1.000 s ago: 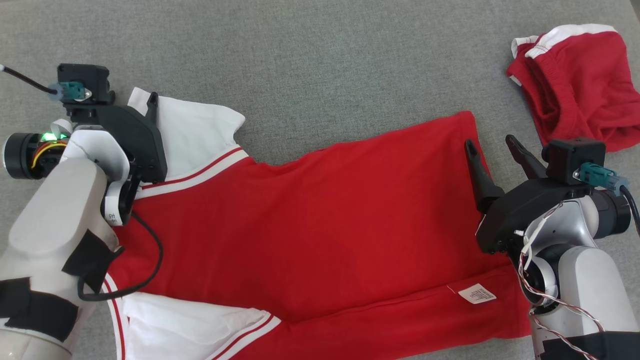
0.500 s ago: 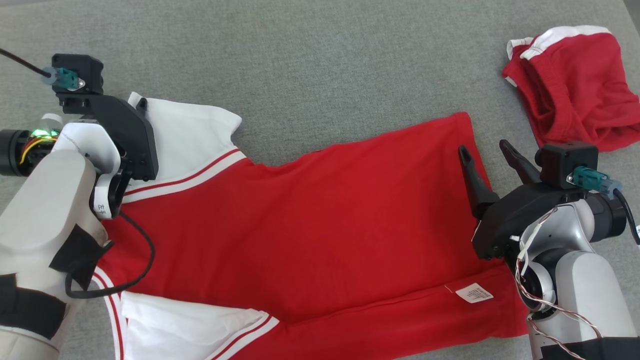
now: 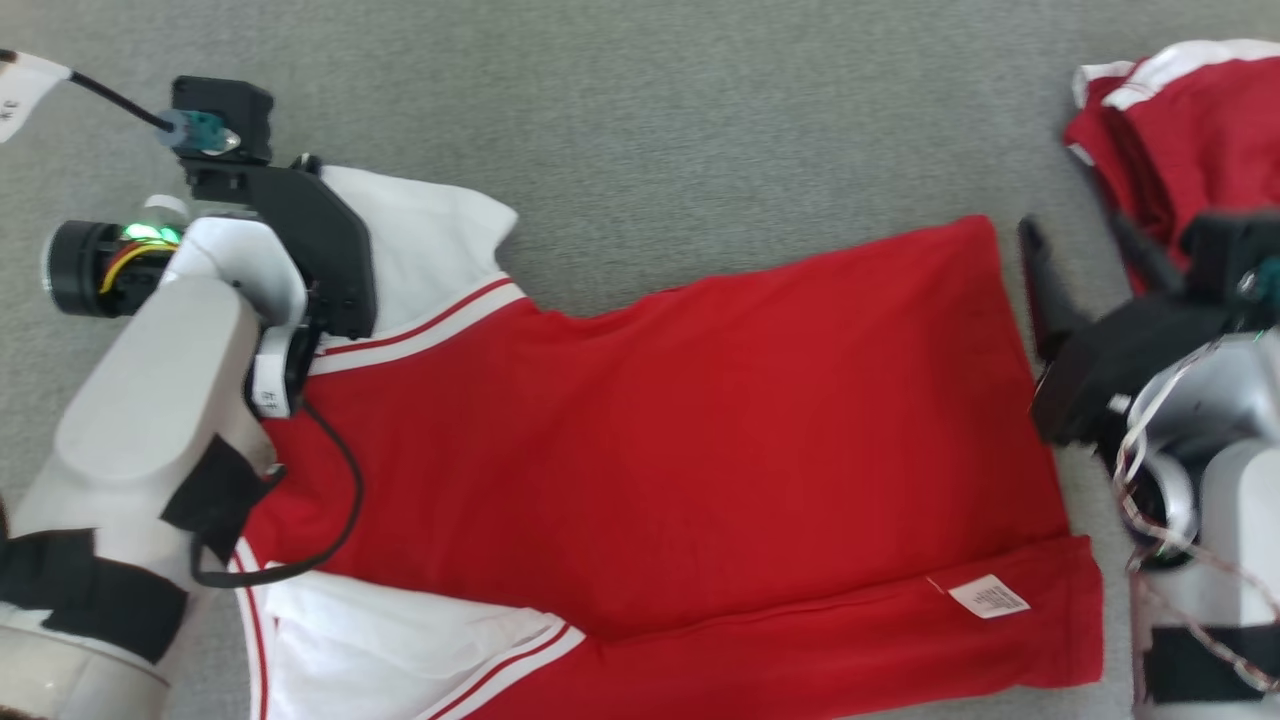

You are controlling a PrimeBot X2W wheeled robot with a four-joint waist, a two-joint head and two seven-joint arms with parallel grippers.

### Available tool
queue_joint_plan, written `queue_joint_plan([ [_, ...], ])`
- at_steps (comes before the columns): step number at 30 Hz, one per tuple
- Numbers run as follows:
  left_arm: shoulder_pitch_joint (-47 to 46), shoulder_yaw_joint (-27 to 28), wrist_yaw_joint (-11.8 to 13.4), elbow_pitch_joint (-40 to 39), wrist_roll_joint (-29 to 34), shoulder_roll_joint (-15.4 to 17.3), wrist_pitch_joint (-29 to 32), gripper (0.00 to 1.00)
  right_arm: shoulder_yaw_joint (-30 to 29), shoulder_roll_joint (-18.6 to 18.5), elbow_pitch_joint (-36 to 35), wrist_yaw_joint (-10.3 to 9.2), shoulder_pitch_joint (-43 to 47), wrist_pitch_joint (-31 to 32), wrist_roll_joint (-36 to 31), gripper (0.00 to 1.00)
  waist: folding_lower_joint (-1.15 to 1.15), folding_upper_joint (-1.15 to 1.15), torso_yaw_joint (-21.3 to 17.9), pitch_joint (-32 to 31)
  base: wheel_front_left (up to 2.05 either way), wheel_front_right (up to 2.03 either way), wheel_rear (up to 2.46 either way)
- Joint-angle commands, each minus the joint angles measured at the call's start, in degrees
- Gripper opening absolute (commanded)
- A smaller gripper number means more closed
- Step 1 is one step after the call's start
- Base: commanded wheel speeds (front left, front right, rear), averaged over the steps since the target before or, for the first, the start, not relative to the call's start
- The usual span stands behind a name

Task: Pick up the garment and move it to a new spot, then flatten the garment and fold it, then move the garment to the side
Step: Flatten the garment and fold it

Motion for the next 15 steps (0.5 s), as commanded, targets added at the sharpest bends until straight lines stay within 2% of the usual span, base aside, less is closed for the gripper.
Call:
queue_joint_plan([
  [1,1.2,-0.9,0.0,0.6,0.2,-1.2,0.1,0.00,-0.3,-0.2,-0.2,-0.10,-1.4,0.7,-0.2,1.00,0.00,0.00,1.6,0.6,0.00,0.00,0.00],
  [6,1.5,-1.4,-0.9,2.0,-0.6,-3.0,-1.6,0.00,1.5,-3.6,0.7,-0.10,-4.9,8.0,-1.0,1.00,0.00,0.00,3.7,0.4,0.00,0.00,0.00],
  [15,0.7,-1.8,-2.3,4.8,-1.2,-5.6,-3.5,0.00,4.4,-9.5,3.2,-0.11,-7.6,18.8,1.8,1.00,0.00,0.00,5.4,0.0,0.00,0.00,0.00],
])
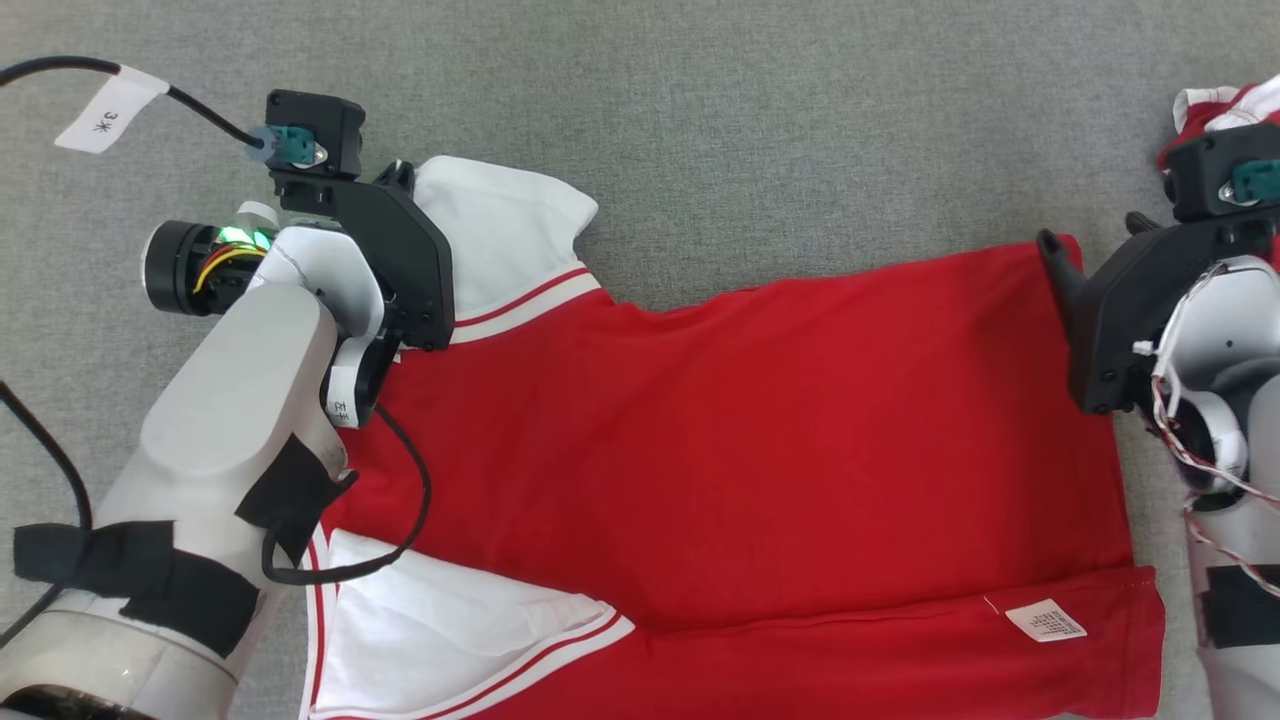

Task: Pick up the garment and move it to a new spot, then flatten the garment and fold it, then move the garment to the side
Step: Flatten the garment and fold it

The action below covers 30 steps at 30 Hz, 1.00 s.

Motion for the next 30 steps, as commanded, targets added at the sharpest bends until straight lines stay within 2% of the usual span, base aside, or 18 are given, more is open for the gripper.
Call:
queue_joint_plan([
  [1,1.3,-0.6,-0.3,1.5,-0.3,-0.2,0.3,0.00,0.0,-0.8,-0.4,-0.12,0.0,1.3,0.9,1.00,0.00,0.00,0.1,-0.2,0.00,0.00,0.00],
  [8,0.2,-0.9,-1.0,3.3,-0.5,-0.9,-0.5,0.00,-0.1,-3.6,-0.1,-0.13,0.4,4.4,1.2,1.00,0.00,0.00,-0.2,0.1,0.00,0.00,0.00],
  [15,-0.6,-1.3,-1.4,4.5,-0.6,-1.0,-1.1,0.00,1.7,-5.3,2.3,-0.13,-1.2,3.0,2.1,1.00,0.00,0.00,0.4,0.9,0.00,0.00,0.00],
  [29,-0.6,-1.9,-2.1,6.0,-1.2,-1.7,-2.0,0.00,4.4,-4.5,6.3,-0.12,-1.8,2.3,2.8,1.00,0.00,0.00,1.2,1.7,0.00,0.00,0.00],
  [30,-0.6,-2.0,-2.1,6.1,-1.2,-1.8,-2.2,0.00,4.6,-4.5,6.7,-0.12,-1.9,2.2,2.8,0.96,0.00,0.00,1.3,1.8,0.00,0.00,0.00],
])
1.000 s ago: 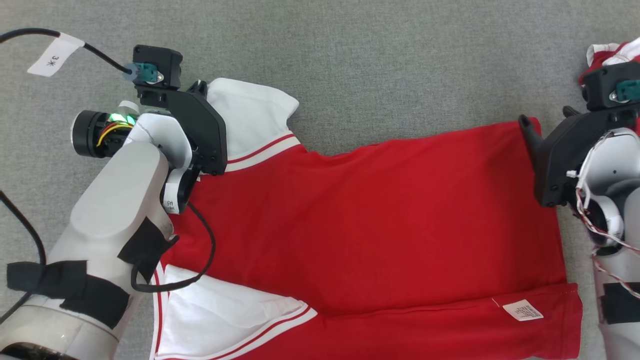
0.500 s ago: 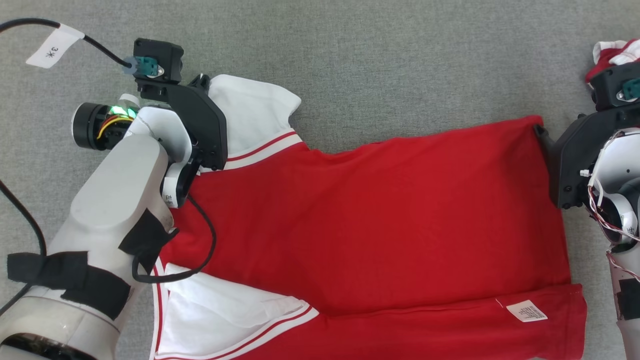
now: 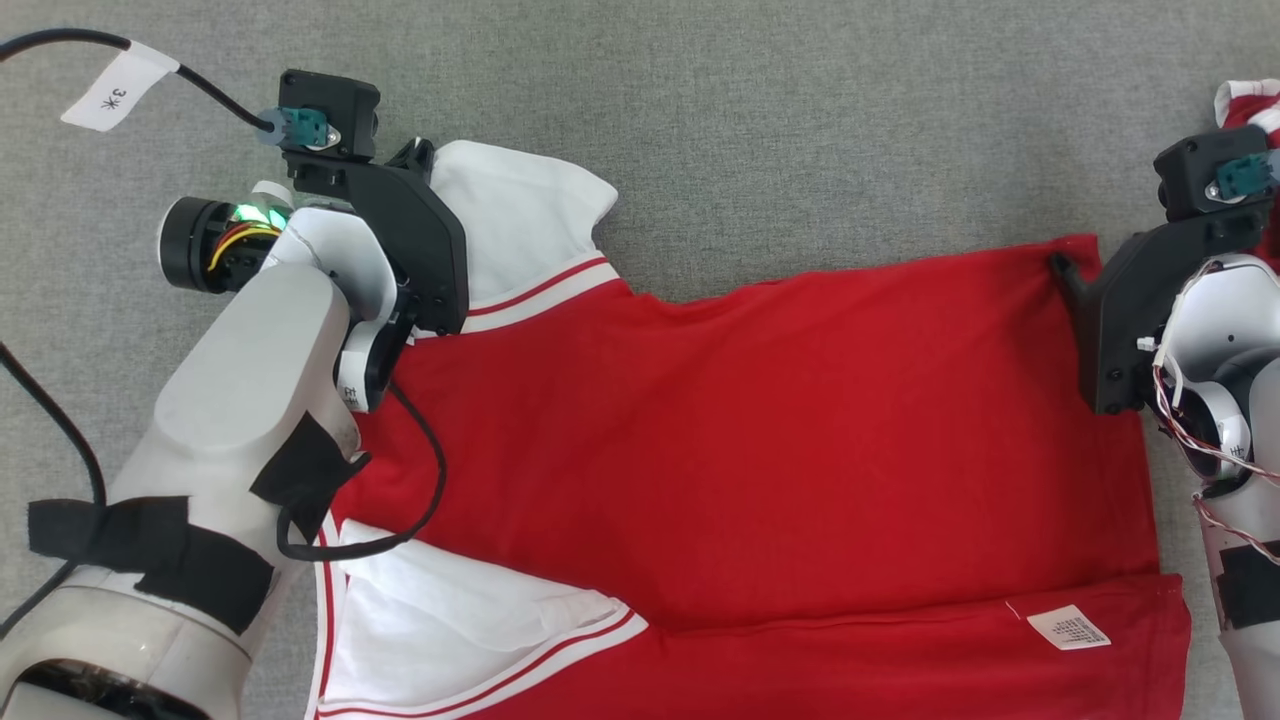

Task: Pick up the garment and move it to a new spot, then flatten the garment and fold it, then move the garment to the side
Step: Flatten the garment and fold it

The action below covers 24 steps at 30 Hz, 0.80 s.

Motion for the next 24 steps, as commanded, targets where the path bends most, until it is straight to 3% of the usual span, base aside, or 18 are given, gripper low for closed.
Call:
queue_joint_plan([
  [1,1.9,-0.9,-0.1,2.0,-0.4,-0.2,0.7,0.00,0.6,0.4,1.0,-0.11,0.0,0.1,0.2,0.80,0.01,0.00,0.1,0.1,0.00,0.00,0.00],
  [2,2.0,-0.9,-0.2,2.1,-0.4,-0.4,0.7,0.00,0.7,0.4,1.4,-0.11,0.0,-0.1,0.2,0.58,0.01,0.00,0.2,0.1,0.00,0.00,0.00],
  [5,2.0,-1.0,-0.4,2.2,-0.6,-0.8,0.0,0.00,1.1,0.1,2.4,-0.11,0.1,-0.4,0.6,0.18,0.01,0.00,0.6,0.1,0.00,0.00,0.00],
  [6,2.1,-1.0,-0.6,2.3,-0.6,-0.9,-0.2,0.00,1.1,0.0,2.7,-0.11,0.1,-0.5,0.6,0.00,0.01,0.00,0.7,0.1,0.00,0.00,0.00],
  [10,1.9,-1.0,-1.1,1.5,0.1,-0.5,-4.3,0.00,0.5,0.1,3.1,-0.11,-0.1,-2.7,0.2,0.00,0.01,0.00,1.3,-0.3,0.00,0.00,0.00],
  [24,5.4,2.0,1.6,-4.2,0.0,-0.6,-21.3,0.00,-6.9,3.7,3.6,-0.11,2.3,-12.8,-3.4,0.00,0.01,0.00,2.8,-2.7,0.00,0.00,0.00],
])
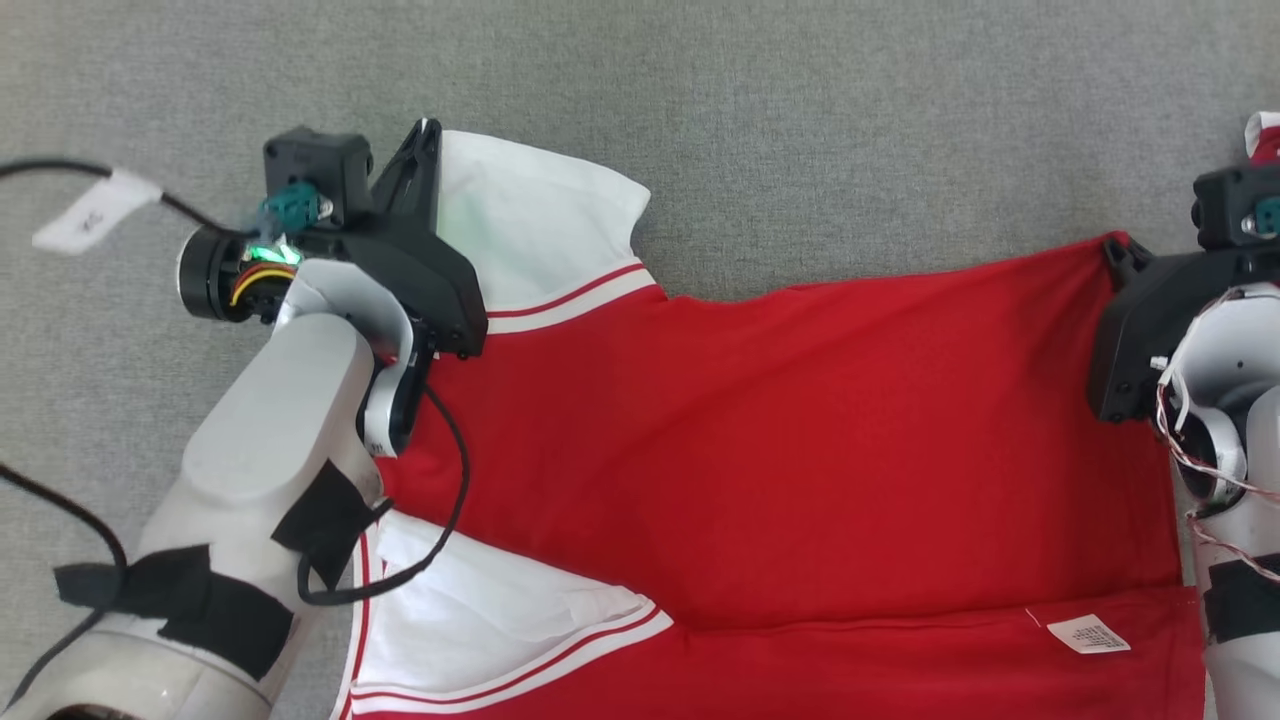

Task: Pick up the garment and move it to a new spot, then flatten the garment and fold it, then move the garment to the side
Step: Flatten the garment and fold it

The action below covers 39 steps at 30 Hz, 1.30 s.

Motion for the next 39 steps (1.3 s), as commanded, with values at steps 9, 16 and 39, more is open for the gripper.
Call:
queue_joint_plan([
  [9,4.6,1.6,3.2,-7.2,2.0,1.9,-6.7,0.00,-1.8,2.8,3.0,-0.13,2.5,-4.2,-2.5,0.00,-0.01,-0.01,0.8,-3.4,0.00,0.00,0.00],
  [16,6.9,2.8,4.4,-11.5,2.6,3.1,-7.4,0.00,-2.1,3.4,3.5,-0.13,1.8,-6.5,-2.6,0.00,-0.01,-0.01,0.9,-4.7,0.00,0.00,0.00],
  [39,40.3,9.3,7.0,-40.7,-4.3,5.8,-6.5,0.00,-4.9,4.8,-3.9,-0.13,17.1,-7.3,-0.9,0.00,-0.01,-0.01,3.5,-12.3,0.00,0.00,0.00],
])
